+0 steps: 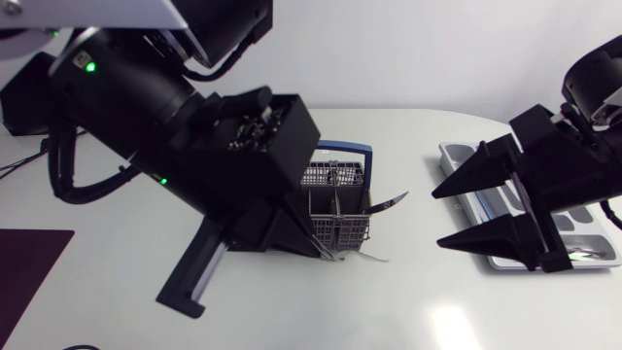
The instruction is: Sort the cutlery from the basket into the organizer compartments.
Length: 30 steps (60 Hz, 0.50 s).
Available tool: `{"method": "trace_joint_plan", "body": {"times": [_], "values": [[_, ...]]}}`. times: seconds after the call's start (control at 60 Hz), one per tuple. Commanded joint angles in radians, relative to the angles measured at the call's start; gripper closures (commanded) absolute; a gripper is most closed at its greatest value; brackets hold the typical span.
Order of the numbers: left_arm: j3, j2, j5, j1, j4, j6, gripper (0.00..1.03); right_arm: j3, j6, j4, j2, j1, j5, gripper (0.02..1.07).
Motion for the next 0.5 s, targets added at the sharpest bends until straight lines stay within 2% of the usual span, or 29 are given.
{"method": "trace_joint_plan", "body": {"times": [0.0, 0.2, 0.333, 0.483], "values": [[-0.04, -0.031, 0.024, -0.006, 0.012, 0.092, 1.0, -0.007, -0.026, -0.027, 0.027, 0.055, -0.015, 0.11], [-0.089, -0.075, 0.065, -0.021, 0.069, 0.161, 1.0, 0.015, -0.029, -0.071, 0.078, 0.187, -0.054, 0.11], [-0.139, -0.094, 0.077, -0.027, 0.155, 0.172, 1.0, 0.044, -0.035, -0.099, 0.136, 0.271, -0.071, 0.11], [-0.162, -0.092, 0.077, -0.038, 0.173, 0.205, 1.0, 0.101, -0.05, -0.13, 0.2, 0.328, -0.094, 0.12]]}}
